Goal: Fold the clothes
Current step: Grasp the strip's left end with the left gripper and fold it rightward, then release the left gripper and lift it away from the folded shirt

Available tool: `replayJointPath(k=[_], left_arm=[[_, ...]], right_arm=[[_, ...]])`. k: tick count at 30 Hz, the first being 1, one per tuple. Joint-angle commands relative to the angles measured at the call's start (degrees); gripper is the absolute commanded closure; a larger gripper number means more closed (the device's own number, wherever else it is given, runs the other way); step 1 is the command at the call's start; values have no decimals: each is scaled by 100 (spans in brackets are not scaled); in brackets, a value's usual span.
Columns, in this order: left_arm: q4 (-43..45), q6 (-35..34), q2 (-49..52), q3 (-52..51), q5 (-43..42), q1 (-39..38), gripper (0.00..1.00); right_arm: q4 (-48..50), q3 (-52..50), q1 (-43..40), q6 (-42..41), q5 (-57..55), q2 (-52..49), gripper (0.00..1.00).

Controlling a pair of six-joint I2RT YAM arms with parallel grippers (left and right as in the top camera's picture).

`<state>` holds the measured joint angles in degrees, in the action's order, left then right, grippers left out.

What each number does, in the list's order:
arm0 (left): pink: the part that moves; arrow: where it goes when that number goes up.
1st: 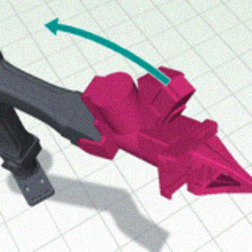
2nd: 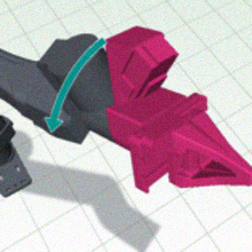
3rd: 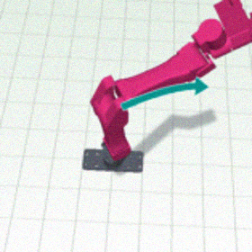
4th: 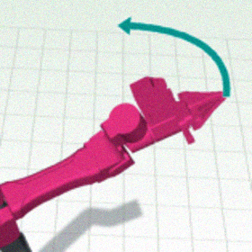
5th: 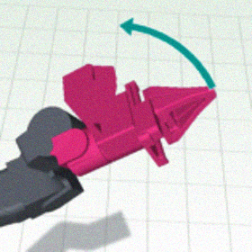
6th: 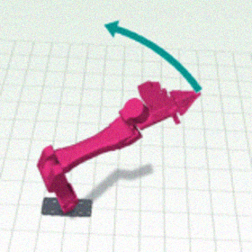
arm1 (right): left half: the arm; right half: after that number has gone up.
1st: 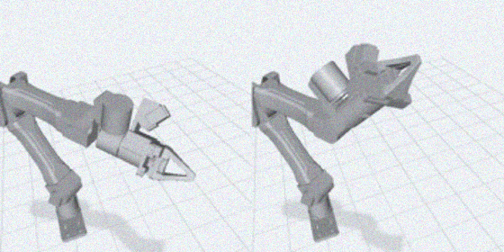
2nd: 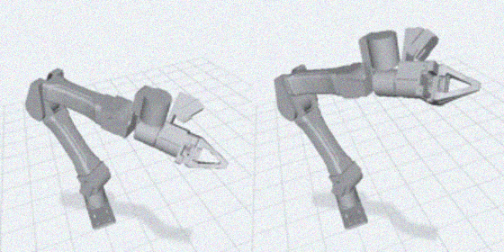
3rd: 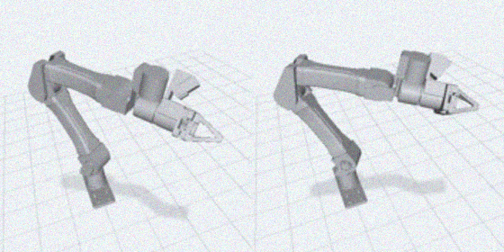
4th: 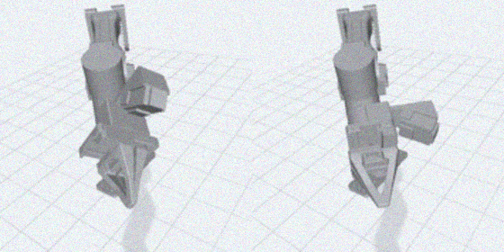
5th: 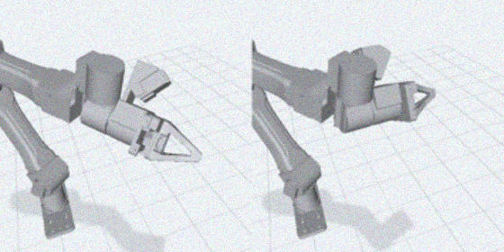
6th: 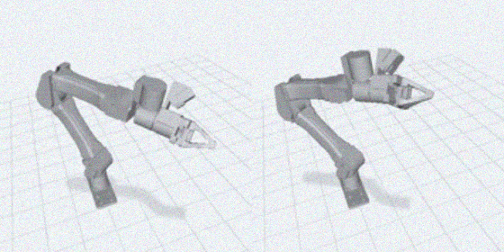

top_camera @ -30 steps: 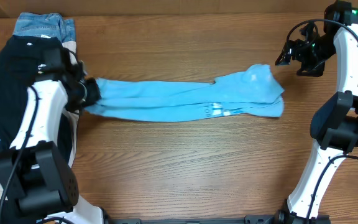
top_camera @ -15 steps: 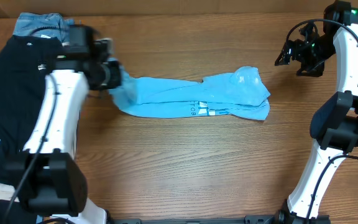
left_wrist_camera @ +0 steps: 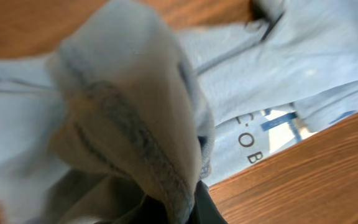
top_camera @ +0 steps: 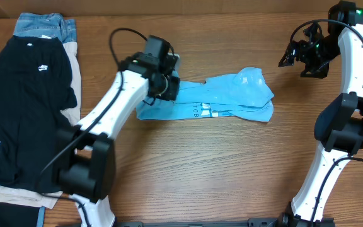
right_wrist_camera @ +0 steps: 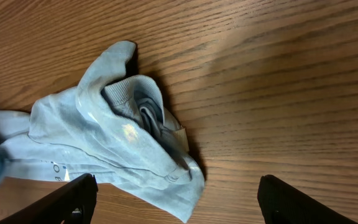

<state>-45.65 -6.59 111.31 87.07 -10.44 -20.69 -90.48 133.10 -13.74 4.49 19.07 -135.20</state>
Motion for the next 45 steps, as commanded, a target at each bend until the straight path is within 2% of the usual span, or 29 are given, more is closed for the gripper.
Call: replayJointPath(k=[1, 3, 4, 6, 8, 14, 18, 25, 29, 34, 39, 45], left_arm=[[61, -269, 393, 120, -57, -127, 96], [118, -269, 474, 120, -221, -162, 91], [162, -271, 505, 120, -293, -177, 84], [273, -286, 505, 120, -422, -197, 63], [431, -286, 505, 155, -741, -223, 49], [546, -278, 505, 463, -1720, -260, 48], [632, -247, 505, 509, -1945, -352, 49], [339, -48, 481, 695, -1714, -205, 48], [-645, 258, 404, 1440, -1250, 96, 46], [-1781, 533, 238, 2524, -658, 531, 36], [-2184, 533, 234, 2986, -651, 931, 33], [-2361, 535, 234, 3023, -627, 1338, 33]], right_arm=[[15, 155, 28, -2, 13, 127, 14], [15, 155, 28, -2, 11, 127, 14], [15, 155, 28, -2, 13, 127, 13], [15, 155, 28, -2, 13, 127, 14], [15, 155, 31, -4, 13, 127, 14], [15, 155, 28, -2, 13, 127, 13], [15, 155, 28, -2, 13, 127, 13], [20, 144, 28, 4, -24, 125, 13], [85, -109, 28, 46, -55, 125, 12], [260, -887, 140, 144, -22, 125, 12], [503, -1473, 332, 149, 4, 125, 15], [848, -2050, 603, 118, 33, 125, 21]])
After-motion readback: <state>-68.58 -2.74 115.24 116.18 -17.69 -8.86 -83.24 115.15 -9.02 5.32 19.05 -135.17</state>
